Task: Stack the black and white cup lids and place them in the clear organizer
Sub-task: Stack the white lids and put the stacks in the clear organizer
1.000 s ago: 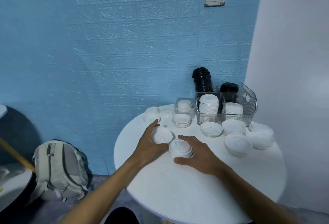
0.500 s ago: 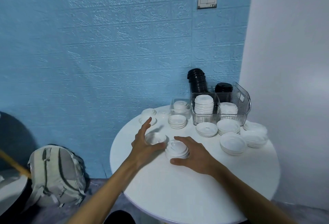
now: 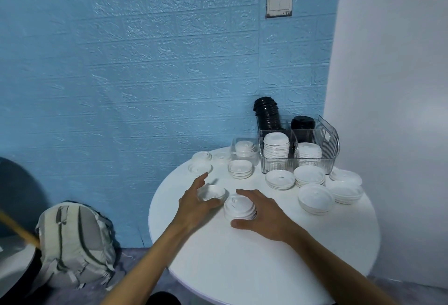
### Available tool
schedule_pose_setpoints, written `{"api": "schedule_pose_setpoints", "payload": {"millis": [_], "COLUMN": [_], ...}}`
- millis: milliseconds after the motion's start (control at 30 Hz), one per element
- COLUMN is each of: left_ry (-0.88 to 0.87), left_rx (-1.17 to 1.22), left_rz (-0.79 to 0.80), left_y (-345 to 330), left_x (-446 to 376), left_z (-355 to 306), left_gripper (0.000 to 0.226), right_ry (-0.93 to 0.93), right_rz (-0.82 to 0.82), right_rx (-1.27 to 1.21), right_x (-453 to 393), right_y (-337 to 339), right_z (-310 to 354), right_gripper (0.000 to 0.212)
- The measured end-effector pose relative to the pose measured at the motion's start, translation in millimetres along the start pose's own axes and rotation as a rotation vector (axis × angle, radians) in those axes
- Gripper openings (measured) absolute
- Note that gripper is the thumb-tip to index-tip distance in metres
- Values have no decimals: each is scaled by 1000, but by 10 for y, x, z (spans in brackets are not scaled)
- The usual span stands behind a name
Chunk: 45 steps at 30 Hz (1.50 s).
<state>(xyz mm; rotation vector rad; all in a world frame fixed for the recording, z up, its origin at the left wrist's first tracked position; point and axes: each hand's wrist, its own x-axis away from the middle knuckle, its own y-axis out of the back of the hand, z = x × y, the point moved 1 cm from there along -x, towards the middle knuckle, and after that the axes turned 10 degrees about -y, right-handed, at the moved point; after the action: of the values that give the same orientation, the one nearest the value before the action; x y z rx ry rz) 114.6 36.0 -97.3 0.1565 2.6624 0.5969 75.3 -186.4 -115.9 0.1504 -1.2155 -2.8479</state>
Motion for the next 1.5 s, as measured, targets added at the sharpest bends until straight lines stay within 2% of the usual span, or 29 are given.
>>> {"api": "schedule_pose_setpoints", "payload": {"millis": [67, 233, 500, 600, 767, 867, 933, 1067, 1133, 1267, 1400, 1500], "left_ry": [3, -22, -40, -27, 37, 50, -19, -180, -231, -267, -308, -352], "left_rx": [42, 258, 254, 327, 489, 328, 245, 214, 218, 204, 94, -165], "left_rz": [-8, -103, -179, -188, -217, -294, -319, -259, -239, -223, -102, 33], "left_y": [12, 57, 69, 74, 62, 76, 54, -1, -18, -139, -239, -305], "left_x": [7, 30, 47, 48, 50, 77, 87, 107, 103, 159, 218, 173], "left_z": [6, -32, -45, -77, -123, -120, -118, -172, -196, -276, -349, -247], "left_gripper": [83, 91, 104, 110, 101, 97, 104, 112, 104, 61, 59, 57], "right_ry": [1, -2, -7, -12, -20, -18, -23, -30, -42, -72, -54, -42], "right_rz": [0, 9, -1, 7, 16, 12, 14, 10, 17, 44, 48, 40], "right_rx": [5, 3, 9, 4, -4, -7, -12, -10, -36, -131, -166, -175], "right_x": [3, 1, 8, 9, 10, 16, 15, 5, 1, -19, -21, -25], "right_y": [2, -3, 9, 4, 3, 5, 2, 9, 10, 11, -3, -5], "right_z": [5, 3, 8, 5, 6, 15, 20, 30, 21, -14, -7, 2], "right_gripper": [96, 99, 92, 94, 98, 97, 98, 103, 108, 136, 137, 137]}}
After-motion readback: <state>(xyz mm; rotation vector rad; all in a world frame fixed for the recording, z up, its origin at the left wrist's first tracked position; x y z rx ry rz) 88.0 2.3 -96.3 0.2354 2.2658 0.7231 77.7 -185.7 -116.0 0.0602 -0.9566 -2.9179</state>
